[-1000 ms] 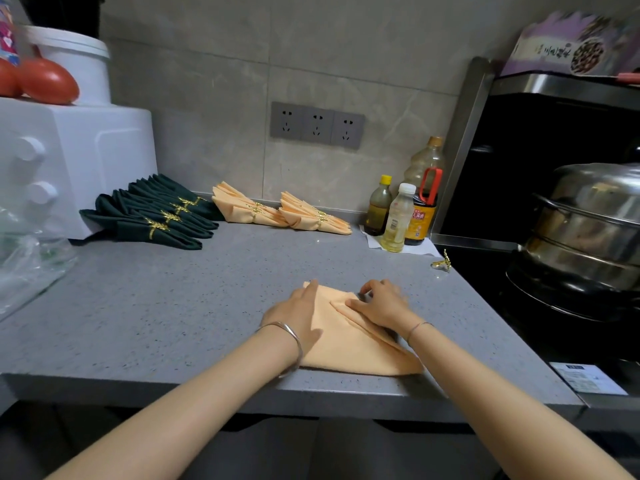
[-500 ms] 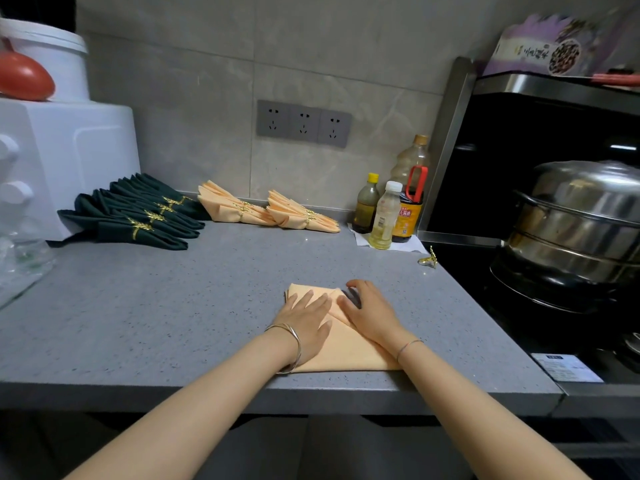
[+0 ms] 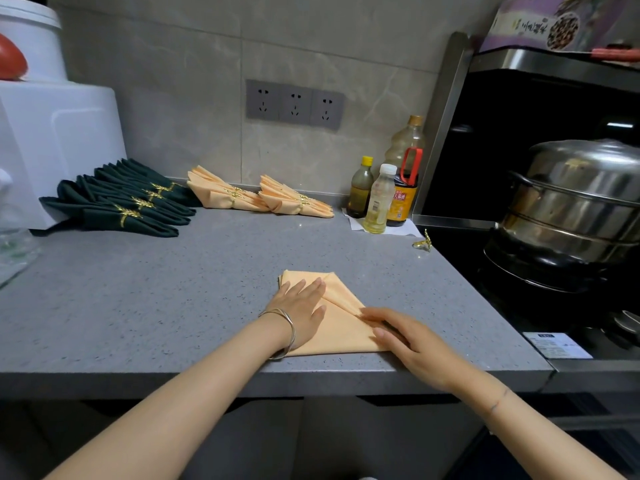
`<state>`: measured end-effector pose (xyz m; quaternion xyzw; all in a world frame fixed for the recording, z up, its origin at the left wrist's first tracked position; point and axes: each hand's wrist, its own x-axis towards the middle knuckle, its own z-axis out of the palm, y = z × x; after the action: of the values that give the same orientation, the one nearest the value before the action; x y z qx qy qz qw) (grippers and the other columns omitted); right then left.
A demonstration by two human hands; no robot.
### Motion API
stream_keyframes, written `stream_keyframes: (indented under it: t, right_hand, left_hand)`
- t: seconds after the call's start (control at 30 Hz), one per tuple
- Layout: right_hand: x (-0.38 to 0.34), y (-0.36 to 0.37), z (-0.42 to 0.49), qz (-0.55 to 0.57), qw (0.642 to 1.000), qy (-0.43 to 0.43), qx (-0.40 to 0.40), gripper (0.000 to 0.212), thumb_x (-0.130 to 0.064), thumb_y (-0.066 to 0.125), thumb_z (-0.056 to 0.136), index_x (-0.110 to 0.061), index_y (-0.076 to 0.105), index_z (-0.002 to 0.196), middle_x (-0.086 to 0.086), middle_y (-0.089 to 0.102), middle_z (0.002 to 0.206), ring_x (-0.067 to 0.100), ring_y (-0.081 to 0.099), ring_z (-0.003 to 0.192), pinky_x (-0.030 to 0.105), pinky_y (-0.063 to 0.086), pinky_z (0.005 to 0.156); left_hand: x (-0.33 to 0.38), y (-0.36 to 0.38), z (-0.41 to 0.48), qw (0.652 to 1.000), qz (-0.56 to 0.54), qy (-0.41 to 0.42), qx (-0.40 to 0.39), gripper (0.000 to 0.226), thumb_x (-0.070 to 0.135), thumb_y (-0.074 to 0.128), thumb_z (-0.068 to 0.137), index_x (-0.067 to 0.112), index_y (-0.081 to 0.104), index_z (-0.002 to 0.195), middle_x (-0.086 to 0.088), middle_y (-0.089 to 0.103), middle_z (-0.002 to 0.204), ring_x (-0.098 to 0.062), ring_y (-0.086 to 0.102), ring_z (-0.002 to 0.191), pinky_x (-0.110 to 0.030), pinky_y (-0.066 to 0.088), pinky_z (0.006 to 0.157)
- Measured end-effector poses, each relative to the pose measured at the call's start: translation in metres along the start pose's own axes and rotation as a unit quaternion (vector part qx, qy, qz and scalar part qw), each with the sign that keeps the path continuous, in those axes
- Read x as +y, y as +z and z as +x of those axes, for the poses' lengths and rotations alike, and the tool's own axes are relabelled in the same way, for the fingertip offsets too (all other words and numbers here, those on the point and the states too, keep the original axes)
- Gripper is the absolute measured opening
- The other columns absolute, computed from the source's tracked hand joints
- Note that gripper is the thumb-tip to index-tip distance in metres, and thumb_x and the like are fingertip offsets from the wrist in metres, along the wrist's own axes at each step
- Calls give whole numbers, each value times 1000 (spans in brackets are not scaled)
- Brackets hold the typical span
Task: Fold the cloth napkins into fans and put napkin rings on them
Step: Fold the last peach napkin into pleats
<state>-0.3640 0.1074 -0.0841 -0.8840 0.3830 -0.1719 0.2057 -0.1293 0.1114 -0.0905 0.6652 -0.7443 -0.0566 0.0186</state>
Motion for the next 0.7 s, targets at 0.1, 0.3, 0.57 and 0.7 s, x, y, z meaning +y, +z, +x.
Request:
stream_keyframes:
  t: [0.1,0.3,0.57,0.7]
  right_hand:
    - [-1,-3,-9,-83,996,-16,0,45,-60,33,91,-41,44,130,-28,46,128,-6,42,118,20,36,101]
    - [-10,-2,-5,-184,982,-49,9,46,-66,37,87,-38,48,122,-17,47,121,2,39,112,16,25,92]
    - [-27,-3,2,-250,967,-51,21,49,-65,41,86,-32,52,120,-6,50,109,13,43,104,18,23,86]
    - [-30,-1,4,-279,957,-68,29,59,-68,30,82,-26,56,116,-1,53,100,19,49,93,20,22,82]
  left_hand:
    - [-2,-2,-2,999,-38,13,9,54,36,16,104,22,0,153,7,-6,160,-14,-2,147,-32,-5,118]
    - [-22,-13,-36,992,-105,65,38,76,66,32,90,33,4,152,15,-1,159,-12,6,146,-32,3,118]
    - [-37,-28,-73,992,58,109,-14,83,79,35,80,32,26,148,10,24,156,-13,21,142,-30,18,116]
    - [-38,-31,-71,983,113,148,9,82,71,22,74,25,41,139,4,49,139,-17,44,125,-31,38,105]
